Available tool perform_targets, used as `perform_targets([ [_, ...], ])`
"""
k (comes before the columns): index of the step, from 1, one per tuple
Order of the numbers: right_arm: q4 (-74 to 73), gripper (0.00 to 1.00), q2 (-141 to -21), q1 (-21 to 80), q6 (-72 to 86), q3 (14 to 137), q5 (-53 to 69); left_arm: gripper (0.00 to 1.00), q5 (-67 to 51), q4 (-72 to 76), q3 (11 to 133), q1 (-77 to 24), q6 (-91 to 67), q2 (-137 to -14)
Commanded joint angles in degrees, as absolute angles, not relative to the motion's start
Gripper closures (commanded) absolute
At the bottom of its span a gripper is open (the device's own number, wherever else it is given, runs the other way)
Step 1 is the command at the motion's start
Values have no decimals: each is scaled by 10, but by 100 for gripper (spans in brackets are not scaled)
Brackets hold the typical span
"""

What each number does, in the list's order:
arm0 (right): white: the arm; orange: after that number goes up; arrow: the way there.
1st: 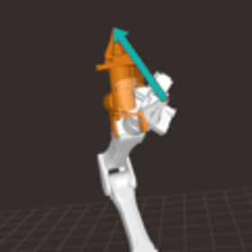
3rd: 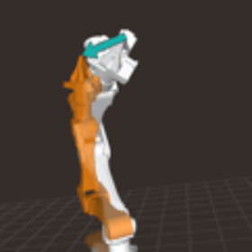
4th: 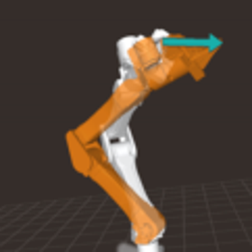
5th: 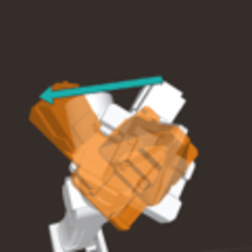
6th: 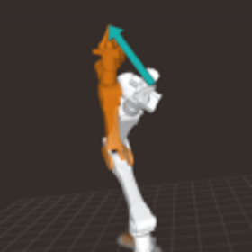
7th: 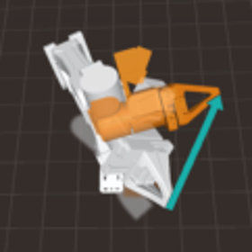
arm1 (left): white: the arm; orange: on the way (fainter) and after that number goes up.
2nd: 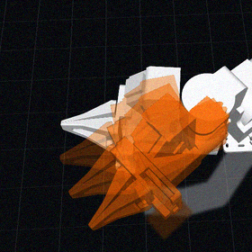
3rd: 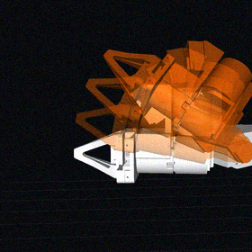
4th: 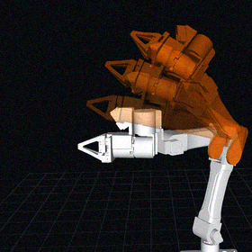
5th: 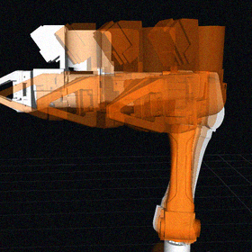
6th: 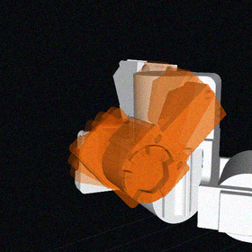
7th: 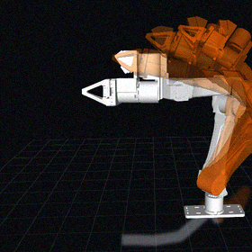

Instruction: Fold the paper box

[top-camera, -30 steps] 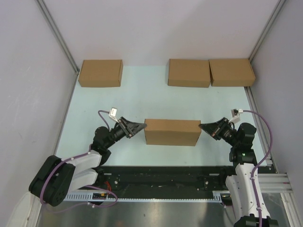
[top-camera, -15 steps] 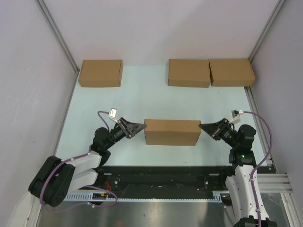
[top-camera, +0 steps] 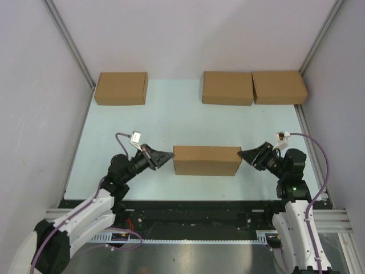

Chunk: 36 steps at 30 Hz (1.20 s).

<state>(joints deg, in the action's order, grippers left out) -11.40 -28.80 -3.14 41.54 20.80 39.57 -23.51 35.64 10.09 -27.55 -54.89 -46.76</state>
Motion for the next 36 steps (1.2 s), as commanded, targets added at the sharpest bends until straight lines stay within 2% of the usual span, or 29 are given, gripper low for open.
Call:
perform_targets([
  [1, -284, 58, -260, 57, 385, 187, 319, 99, -206, 173, 120, -312, -471, -397],
  [4, -321, 63, -212, 138, 417, 186, 238, 99, -174, 135, 97, -354, -479, -349],
  [6, -352, 72, -190, 194, 442, 185, 187, 100, -149, 127, 71, -373, -496, -317],
  [9, -388, 76, -151, 250, 482, 178, 119, 99, -125, 120, 40, -407, -518, -293],
  [12, -419, 72, -132, 318, 523, 173, 57, 98, -105, 113, 22, -432, -531, -281],
  [17, -466, 56, -122, 426, 583, 171, -37, 97, -80, 84, 4, -462, -542, -259],
  [22, -495, 54, -156, 511, 654, 166, -100, 96, -66, 33, 4, -473, -549, -229],
  [25, -499, 52, -151, 579, 701, 168, -144, 80, -54, 4, 10, -476, -541, -192],
  [26, -500, 49, -148, 607, 712, 171, -176, 63, -47, -18, 16, -475, -534, -179],
  [28, -497, 44, -150, 629, 729, 185, -205, 51, -16, -47, 39, -476, -529, -137],
  [29, -492, 41, -156, 635, 729, 192, -218, 40, -6, -56, 49, -476, -527, -125],
  [32, -483, 38, -194, 639, 722, 211, -221, 27, 24, -80, 90, -476, -511, -104],
  [36, -480, 36, -213, 646, 721, 219, -233, 21, 39, -112, 139, -476, -485, -126],
])
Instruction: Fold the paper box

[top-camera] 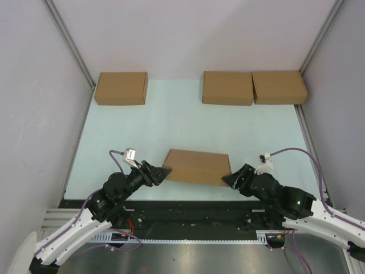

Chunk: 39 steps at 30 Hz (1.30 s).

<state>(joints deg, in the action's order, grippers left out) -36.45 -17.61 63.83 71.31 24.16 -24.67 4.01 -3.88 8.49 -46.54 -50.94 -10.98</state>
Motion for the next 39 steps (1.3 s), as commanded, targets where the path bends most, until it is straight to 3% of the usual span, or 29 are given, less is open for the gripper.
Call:
perform_targets([
  [1, -483, 36, -214, 647, 722, 219, -233, 20, 40, -117, 152, -476, -476, -134],
  [15, -428, 32, -271, 650, 708, 214, -269, 19, 58, -113, 119, -476, -511, -187],
  [20, -359, 27, -264, 635, 675, 214, -286, 11, 56, -32, 96, -475, -529, -244],
  [26, -266, 24, -345, 471, 559, 196, -164, 7, 42, 65, 91, -457, -520, -375],
  [31, -74, 28, -471, 361, 506, 174, -47, 12, 7, 168, 98, -425, -515, -524],
  [36, 53, 37, -628, 316, 474, 225, 10, 27, -55, 215, 149, -356, -488, -646],
  [39, 100, 39, -718, 293, 459, 251, 32, 30, -62, 224, 197, -327, -471, -704],
])
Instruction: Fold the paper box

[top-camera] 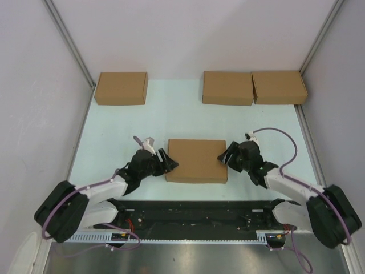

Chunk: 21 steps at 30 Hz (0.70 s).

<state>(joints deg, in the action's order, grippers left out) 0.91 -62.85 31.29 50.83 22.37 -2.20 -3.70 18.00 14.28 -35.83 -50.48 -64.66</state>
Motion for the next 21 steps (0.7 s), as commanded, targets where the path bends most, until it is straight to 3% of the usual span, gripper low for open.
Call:
perform_targets([
  [1, 109, 40, -737, 286, 452, 271, 44, 30, -79, 231, 225, -318, -468, -721],
  [5, 120, 37, -780, 258, 437, 308, 48, 31, -118, 217, 286, -280, -456, -774],
  [9, 28, 24, -685, 243, 414, 351, 0, 13, -56, 100, 338, -277, -411, -701],
  [14, -112, 20, -584, 235, 375, 429, -56, 1, 73, -48, 411, -274, -344, -586],
  [21, -176, 16, -491, 304, 345, 438, -148, 0, 110, -106, 383, -276, -367, -506],
])
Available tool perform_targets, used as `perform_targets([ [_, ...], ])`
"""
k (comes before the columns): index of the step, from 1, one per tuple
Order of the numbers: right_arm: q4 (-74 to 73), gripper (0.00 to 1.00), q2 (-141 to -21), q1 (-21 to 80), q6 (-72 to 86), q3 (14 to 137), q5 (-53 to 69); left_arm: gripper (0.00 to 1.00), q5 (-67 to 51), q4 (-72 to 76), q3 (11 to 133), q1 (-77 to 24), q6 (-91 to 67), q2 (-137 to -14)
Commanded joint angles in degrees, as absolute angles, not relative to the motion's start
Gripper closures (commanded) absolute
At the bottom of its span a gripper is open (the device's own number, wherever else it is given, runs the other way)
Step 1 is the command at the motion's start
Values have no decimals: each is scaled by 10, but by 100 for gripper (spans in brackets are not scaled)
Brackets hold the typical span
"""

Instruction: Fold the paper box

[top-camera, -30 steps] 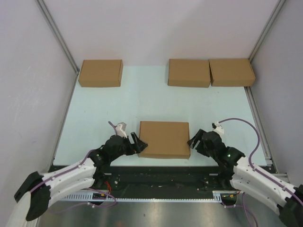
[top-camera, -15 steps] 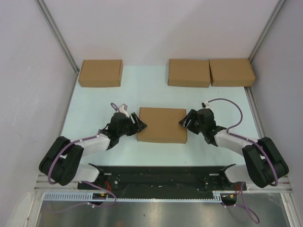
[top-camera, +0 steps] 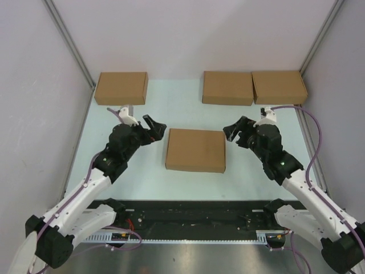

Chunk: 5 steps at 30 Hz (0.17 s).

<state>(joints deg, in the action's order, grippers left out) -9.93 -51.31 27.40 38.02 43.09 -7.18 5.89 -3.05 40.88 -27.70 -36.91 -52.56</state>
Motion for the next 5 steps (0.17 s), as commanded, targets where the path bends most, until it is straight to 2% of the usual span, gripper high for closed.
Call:
perform_targets([
  [1, -179, 16, -484, 318, 340, 438, -154, 0, 121, -119, 385, -276, -380, -505],
  [5, -194, 15, -454, 334, 337, 437, -166, 0, 170, -225, 447, -276, -442, -548],
])
